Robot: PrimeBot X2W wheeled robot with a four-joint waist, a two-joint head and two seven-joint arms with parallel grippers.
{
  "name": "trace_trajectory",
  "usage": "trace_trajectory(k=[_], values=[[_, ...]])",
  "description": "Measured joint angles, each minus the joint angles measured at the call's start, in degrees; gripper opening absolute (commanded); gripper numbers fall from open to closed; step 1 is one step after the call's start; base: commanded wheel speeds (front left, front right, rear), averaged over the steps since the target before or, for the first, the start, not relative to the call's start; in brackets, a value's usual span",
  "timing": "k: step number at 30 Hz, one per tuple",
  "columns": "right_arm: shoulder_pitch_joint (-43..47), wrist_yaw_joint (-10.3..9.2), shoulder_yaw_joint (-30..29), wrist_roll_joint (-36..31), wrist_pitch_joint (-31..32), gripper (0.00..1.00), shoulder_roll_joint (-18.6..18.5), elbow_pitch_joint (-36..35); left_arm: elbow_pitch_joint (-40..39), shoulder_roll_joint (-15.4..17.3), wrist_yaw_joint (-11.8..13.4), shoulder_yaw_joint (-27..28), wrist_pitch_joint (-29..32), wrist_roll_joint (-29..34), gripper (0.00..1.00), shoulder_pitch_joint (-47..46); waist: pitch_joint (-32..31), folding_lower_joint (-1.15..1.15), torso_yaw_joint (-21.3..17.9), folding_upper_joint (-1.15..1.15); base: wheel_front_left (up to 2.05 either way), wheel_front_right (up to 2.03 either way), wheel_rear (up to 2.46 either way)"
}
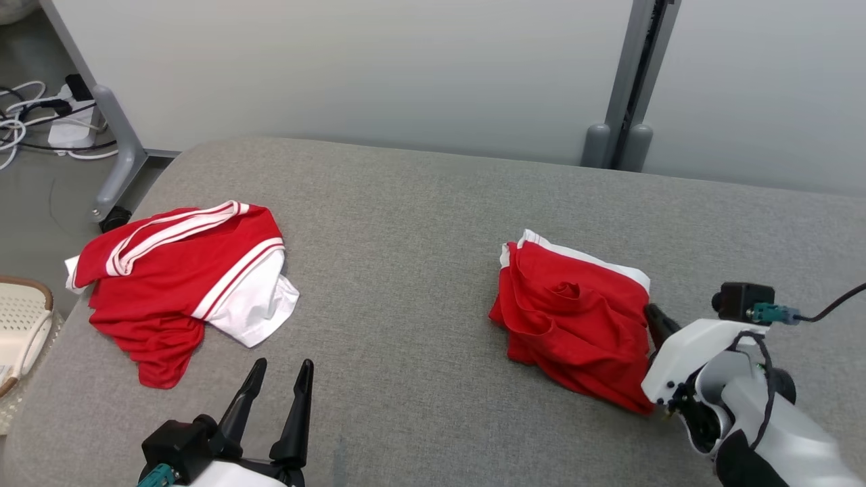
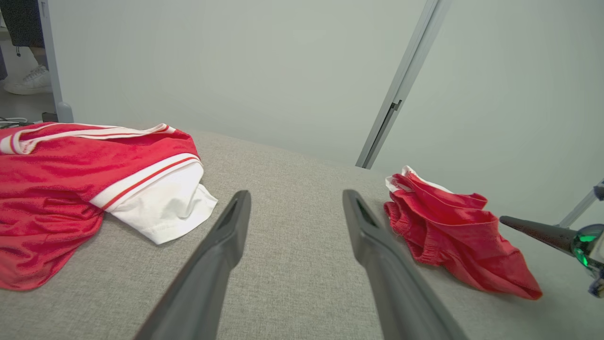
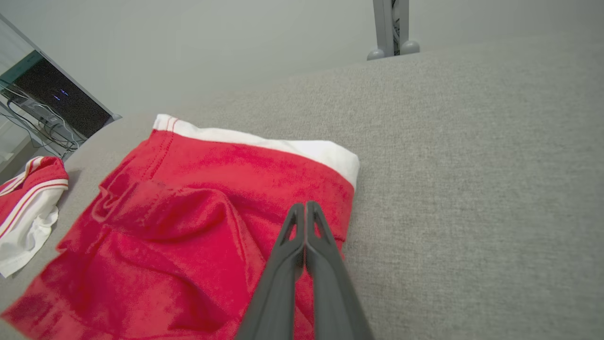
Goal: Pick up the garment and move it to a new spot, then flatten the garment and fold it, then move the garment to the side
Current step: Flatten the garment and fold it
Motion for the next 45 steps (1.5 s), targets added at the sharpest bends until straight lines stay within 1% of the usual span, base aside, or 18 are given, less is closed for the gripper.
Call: trace_trajectory(k=[4, 8, 14, 15, 23, 29, 36, 40, 45], values=[[1.68, 0.0, -0.87, 3.14, 5.13, 0.0, 2.41, 2.15, 0.29, 0.19, 0.0, -0.54, 0.0, -0.42, 1.0, -0.23, 0.4, 0.0, 1.48, 0.0, 0.0, 0.0, 0.0], [2.83, 0.0, -1.01, 5.33, 6.93, 0.0, 3.18, 0.64, 0.36, 0.47, 0.0, -0.46, 0.0, -0.6, 1.0, -0.48, 0.9, 0.0, 2.92, 0.0, 0.0, 0.0, 0.0], [4.93, 0.0, 0.62, 6.89, 6.39, 0.0, 3.11, -6.02, 0.52, 0.63, 0.0, -0.3, 0.0, -0.78, 1.0, -0.49, 1.27, 0.0, 3.72, 0.0, 0.0, 0.0, 0.0], [5.8, -0.01, 1.83, 6.91, 5.77, 0.0, 3.02, -8.54, 0.54, 0.63, 0.0, -0.21, 0.0, -0.8, 1.0, -0.48, 1.32, 0.0, 3.59, 0.0, 0.0, 0.0, 0.0], [8.89, 0.0, 7.47, 6.75, 5.79, 0.0, 2.87, -18.17, 0.65, 0.56, 0.0, -0.6, 0.0, -0.86, 1.0, -0.44, 1.18, 0.0, 2.18, 0.0, 0.0, 0.0, 0.0], [9.01, 0.0, 7.91, 6.95, 4.34, 0.0, 0.24, -21.5, 0.63, 0.64, 0.0, -0.71, 0.0, -0.85, 1.0, -0.41, 1.08, 0.0, 1.16, 0.0, 0.0, 0.0, 0.0], [8.22, 0.0, 4.15, 6.95, 1.47, 0.0, -3.82, -23.74, 0.6, 0.66, 0.0, -1.01, 0.0, -0.83, 1.0, -0.31, 1.0, 0.0, 0.92, 0.0, 0.0, 0.0, 0.0], [7.31, 0.0, 1.05, 7.61, 1.13, 0.0, -5.79, -23.4, 0.57, 0.66, 0.0, -1.26, 0.0, -0.83, 1.0, -0.16, 1.54, 0.0, 1.01, 0.0, 0.0, 0.0, 0.0], [5.12, -0.01, -0.55, 8.82, 3.81, 0.0, -6.75, -20.7, 0.63, 0.71, 0.0, -1.89, 0.0, -1.05, 1.0, -0.72, 2.85, 0.0, 1.41, 0.0, 0.0, 0.0, 0.0]])
